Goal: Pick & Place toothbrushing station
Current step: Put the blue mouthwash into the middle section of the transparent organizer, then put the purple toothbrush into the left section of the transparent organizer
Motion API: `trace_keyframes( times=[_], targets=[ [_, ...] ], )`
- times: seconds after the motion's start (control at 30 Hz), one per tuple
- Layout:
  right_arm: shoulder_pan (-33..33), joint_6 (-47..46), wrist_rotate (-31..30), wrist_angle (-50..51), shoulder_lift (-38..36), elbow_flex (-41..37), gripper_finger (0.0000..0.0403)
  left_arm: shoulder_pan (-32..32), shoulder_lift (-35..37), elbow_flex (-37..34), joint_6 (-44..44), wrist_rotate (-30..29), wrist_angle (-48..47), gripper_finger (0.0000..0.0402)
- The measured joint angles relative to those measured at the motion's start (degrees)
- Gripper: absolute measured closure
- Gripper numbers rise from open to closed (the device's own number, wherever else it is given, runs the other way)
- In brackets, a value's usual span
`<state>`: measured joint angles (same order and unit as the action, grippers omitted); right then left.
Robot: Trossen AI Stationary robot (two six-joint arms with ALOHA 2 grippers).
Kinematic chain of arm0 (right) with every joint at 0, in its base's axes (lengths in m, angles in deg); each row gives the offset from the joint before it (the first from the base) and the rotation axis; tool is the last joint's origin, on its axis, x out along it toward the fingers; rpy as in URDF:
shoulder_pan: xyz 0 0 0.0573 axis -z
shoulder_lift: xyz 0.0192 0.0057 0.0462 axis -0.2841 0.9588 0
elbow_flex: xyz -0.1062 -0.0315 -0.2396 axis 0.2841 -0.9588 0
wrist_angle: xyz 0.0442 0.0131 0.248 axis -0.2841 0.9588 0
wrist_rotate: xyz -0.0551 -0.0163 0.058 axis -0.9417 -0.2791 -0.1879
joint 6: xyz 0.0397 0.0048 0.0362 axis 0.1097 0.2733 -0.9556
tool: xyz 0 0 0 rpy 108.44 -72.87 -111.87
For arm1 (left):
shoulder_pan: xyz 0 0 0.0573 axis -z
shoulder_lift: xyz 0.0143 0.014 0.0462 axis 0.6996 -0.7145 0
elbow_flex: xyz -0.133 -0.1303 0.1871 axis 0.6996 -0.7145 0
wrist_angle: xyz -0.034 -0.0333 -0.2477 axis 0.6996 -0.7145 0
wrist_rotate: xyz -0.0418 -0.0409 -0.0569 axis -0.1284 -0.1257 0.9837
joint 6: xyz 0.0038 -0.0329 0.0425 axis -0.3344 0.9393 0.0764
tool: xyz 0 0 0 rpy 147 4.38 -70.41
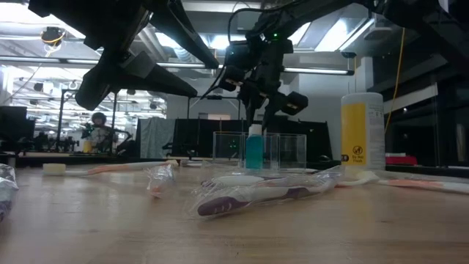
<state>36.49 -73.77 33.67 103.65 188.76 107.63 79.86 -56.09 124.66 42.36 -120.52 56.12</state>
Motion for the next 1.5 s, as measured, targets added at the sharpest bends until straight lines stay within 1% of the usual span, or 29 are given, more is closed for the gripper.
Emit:
trace_keyframes(
  times=[0.3,0.6,0.8,0.97,1.1,1.2,1.3,1.37,1.43,1.5],
  targets=[
    [0.0,0.31,-0.11,0.0,0.0,0.0,0.0266,0.0,0.0,0.0,-0.01,0.07,0.0,0.0219],
    [0.28,-0.42,0.39,0.96,-0.02,0.47,0.0224,-0.09,0.0,0.0,-0.44,0.11,0.0,0.0219],
    [0.83,0.43,0.28,2.24,-0.04,4.21,0.0216,-0.41,0.0,0.0,-0.93,0.26,0.0,0.0219],
    [0.95,3.27,0.24,3.93,-0.04,10.53,0.0217,-1.19,0.0,0.0,-3.42,1.64,-0.01,0.0219],
    [-0.4,9.76,0.19,6.77,-0.04,19.41,0.0217,-1.07,0.0,0.0,-11.11,0.2,1.78,0.0219],
    [-2.03,16.8,0.17,9.86,-0.17,27.06,0.0217,-0.34,0.31,0.0,-19.73,-0.53,4.99,0.0219],
    [-4.21,21.78,3.33,6.23,-6.03,23.62,0.0217,0.96,1.55,0.0,-29.69,-2.92,8.9,0.0219],
    [-6.49,25.39,3.79,5.66,-9.97,23.13,0.0217,1.76,3.16,0.0,-34.82,-5.26,9.65,0.0219],
    [-9.13,28.61,3.21,5.89,-13.61,23.06,0.0217,2.55,5.52,0.0,-39.15,-8.13,9.01,0.0219],
    [-11.85,31.3,0.43,5.68,-16.75,23.04,0.0217,2.87,8.29,0.0,-43.28,-9.82,7.26,0.0219]
  ],
)
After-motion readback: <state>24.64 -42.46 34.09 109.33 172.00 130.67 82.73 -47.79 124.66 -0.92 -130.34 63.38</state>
